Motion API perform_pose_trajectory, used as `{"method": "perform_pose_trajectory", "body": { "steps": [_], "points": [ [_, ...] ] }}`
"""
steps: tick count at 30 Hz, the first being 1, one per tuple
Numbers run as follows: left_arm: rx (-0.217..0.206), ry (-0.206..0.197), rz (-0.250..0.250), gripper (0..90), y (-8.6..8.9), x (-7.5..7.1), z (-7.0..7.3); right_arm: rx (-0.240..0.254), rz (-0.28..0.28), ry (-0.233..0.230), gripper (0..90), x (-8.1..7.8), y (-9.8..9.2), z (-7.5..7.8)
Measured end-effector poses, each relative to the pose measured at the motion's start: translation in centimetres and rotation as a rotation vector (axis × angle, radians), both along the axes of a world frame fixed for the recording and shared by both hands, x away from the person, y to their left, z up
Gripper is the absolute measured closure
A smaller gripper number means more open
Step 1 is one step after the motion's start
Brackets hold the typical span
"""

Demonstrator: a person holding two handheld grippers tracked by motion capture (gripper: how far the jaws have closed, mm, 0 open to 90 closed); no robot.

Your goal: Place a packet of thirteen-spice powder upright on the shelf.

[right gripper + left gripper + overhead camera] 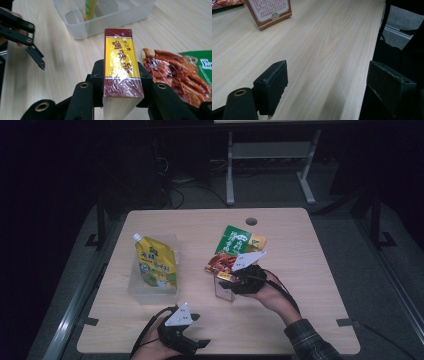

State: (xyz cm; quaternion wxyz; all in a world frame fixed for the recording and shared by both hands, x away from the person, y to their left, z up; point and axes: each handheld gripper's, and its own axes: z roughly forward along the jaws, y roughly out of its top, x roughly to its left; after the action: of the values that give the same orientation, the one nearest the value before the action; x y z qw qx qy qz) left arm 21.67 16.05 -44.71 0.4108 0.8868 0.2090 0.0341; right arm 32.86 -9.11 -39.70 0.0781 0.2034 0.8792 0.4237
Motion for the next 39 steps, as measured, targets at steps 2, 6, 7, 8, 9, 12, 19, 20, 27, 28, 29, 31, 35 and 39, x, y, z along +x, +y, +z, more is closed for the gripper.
{"method": "perform_pose_trajectory", "body": {
  "steps": [2,6,7,8,9,12,19,20,27,28,29,31,35,39],
  "points": [
    [-0.005,-0.003,-0.001,16.5,0.0,0.0,0.0,0.0,0.012,-0.008,67.2,0.0,0.1,0.3],
    [-0.004,-0.001,-0.005,16.4,-0.1,0.0,0.1,0.011,0.047,-0.011,67.3,-0.1,0.6,0.9],
    [-0.006,-0.003,-0.007,16.5,-0.1,0.0,0.0,0.013,0.062,-0.009,67.4,-0.1,0.8,1.1],
    [-0.01,-0.004,-0.008,16.5,-0.1,-0.1,0.0,0.015,0.073,-0.008,67.4,-0.2,1.0,1.2],
    [-0.009,-0.006,-0.013,16.5,-0.1,-0.1,0.0,0.014,0.079,-0.008,67.4,-0.3,1.2,1.4],
    [-0.007,-0.007,-0.017,16.5,-0.2,-0.1,0.0,0.025,0.108,-0.008,67.5,-0.4,1.7,1.9],
    [-0.011,-0.002,-0.027,16.5,-0.4,-0.3,0.0,0.042,0.164,-0.02,67.5,-0.2,3.1,3.1],
    [-0.012,-0.001,-0.028,16.5,-0.4,-0.3,0.0,0.045,0.174,-0.021,67.5,-0.1,3.4,3.4],
    [-0.006,-0.002,-0.039,16.5,-0.5,-0.3,0.0,0.061,0.226,-0.046,67.5,0.3,5.0,4.9],
    [-0.007,-0.002,-0.039,16.5,-0.5,-0.3,0.0,0.067,0.227,-0.035,67.5,0.3,5.3,5.2],
    [-0.007,-0.002,-0.04,16.5,-0.5,-0.3,-0.1,0.069,0.233,-0.041,67.5,0.4,5.6,5.4],
    [-0.007,-0.002,-0.041,16.5,-0.5,-0.3,-0.1,0.072,0.235,-0.042,67.5,0.4,5.8,5.6],
    [-0.011,0.002,-0.041,16.5,-0.4,-0.3,0.0,0.091,0.256,-0.036,67.6,0.6,7.2,6.2],
    [-0.005,0.0,-0.044,16.5,-0.4,-0.3,0.0,0.092,0.267,-0.043,67.6,1.0,8.3,6.5]
  ]
}}
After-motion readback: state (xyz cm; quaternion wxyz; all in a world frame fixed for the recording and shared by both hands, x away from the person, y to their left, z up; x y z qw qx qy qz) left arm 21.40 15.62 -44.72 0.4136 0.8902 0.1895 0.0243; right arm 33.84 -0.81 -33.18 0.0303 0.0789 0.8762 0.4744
